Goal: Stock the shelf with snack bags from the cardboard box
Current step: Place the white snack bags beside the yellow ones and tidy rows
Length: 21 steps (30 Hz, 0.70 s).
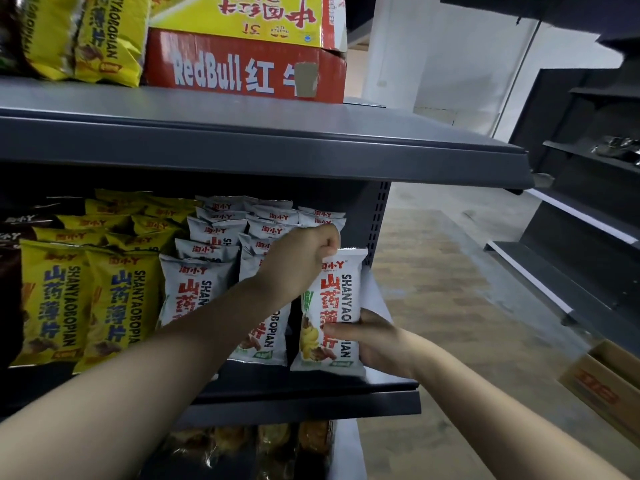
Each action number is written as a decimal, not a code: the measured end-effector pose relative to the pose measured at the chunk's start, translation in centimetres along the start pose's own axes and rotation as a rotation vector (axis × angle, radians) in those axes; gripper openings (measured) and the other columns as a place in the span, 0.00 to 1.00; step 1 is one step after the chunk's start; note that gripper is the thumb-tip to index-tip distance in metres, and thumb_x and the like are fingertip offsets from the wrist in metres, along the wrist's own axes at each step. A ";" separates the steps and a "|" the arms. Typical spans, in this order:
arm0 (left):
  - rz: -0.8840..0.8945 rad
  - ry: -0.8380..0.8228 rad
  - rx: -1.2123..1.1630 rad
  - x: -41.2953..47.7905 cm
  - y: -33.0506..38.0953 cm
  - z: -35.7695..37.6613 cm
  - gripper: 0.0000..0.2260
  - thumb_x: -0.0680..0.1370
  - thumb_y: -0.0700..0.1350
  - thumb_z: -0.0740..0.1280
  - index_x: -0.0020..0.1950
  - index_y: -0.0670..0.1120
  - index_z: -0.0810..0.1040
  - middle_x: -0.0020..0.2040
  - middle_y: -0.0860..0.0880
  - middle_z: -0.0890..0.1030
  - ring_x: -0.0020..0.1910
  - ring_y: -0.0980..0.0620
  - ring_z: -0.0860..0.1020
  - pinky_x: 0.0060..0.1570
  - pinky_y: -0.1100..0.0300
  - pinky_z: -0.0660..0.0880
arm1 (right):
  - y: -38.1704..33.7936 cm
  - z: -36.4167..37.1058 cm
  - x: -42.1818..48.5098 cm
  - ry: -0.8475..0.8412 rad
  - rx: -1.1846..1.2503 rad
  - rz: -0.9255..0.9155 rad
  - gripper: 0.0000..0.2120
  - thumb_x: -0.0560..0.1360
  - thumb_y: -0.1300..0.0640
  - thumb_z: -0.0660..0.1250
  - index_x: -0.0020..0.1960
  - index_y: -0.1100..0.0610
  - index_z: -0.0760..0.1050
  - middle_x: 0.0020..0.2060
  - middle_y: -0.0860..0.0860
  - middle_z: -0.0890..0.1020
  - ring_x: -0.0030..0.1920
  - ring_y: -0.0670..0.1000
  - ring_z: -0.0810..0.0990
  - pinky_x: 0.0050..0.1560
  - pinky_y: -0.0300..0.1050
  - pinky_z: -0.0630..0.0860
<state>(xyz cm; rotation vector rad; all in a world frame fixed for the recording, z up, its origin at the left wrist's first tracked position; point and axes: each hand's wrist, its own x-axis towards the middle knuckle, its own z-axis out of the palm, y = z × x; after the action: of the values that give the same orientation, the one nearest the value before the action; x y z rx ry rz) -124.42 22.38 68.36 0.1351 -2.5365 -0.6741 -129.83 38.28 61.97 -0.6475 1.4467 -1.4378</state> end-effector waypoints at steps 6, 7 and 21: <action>0.009 0.035 -0.064 1.4 -0.9 -0.5 0.05 0.79 0.41 0.64 0.44 0.47 0.76 0.39 0.48 0.81 0.39 0.49 0.79 0.42 0.49 0.77 | 2.2 -1.0 2.3 0.386 -0.332 -0.154 0.19 0.73 0.56 0.72 0.63 0.56 0.74 0.56 0.50 0.83 0.55 0.48 0.81 0.58 0.45 0.78; 0.014 0.045 -0.055 1.6 -0.8 -0.3 0.04 0.78 0.40 0.64 0.45 0.48 0.77 0.40 0.48 0.82 0.40 0.49 0.79 0.43 0.49 0.77 | 2.2 -1.2 2.7 0.427 -0.369 -0.170 0.19 0.74 0.56 0.72 0.63 0.56 0.74 0.56 0.50 0.82 0.54 0.47 0.81 0.55 0.42 0.78; 0.155 0.148 0.704 -8.2 -4.6 1.7 0.26 0.76 0.53 0.60 0.68 0.39 0.69 0.69 0.37 0.70 0.70 0.38 0.65 0.68 0.41 0.65 | 1.6 -2.8 8.1 0.551 -0.567 -0.158 0.09 0.79 0.59 0.63 0.59 0.55 0.73 0.54 0.50 0.81 0.56 0.52 0.79 0.60 0.52 0.75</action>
<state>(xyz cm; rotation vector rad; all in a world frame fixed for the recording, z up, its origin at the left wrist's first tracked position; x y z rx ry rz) -118.29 20.94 61.15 0.2139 -2.4926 0.2977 -135.11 32.59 57.95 -0.7531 2.3274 -1.3868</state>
